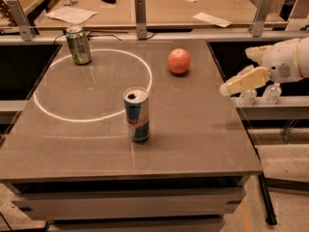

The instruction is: Pick apple

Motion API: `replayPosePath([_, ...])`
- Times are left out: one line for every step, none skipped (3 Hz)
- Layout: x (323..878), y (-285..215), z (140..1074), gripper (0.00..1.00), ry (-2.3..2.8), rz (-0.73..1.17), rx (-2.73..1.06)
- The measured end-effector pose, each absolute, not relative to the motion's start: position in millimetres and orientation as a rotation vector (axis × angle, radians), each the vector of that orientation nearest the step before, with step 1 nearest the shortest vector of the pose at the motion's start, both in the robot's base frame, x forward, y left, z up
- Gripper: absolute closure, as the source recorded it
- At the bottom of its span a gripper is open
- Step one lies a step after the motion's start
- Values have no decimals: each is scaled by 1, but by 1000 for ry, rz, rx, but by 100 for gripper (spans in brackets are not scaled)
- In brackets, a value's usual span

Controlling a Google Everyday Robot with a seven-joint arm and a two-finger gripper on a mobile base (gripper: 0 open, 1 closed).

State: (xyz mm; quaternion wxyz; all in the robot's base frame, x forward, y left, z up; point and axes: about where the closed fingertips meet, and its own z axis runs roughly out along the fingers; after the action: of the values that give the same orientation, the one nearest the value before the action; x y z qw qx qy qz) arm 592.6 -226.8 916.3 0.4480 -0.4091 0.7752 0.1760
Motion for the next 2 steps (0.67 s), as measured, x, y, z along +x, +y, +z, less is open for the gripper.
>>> replayPosePath([614, -214, 916, 0, 1869, 441, -1068])
replayPosePath([635, -201, 907, 0, 1865, 419, -1088])
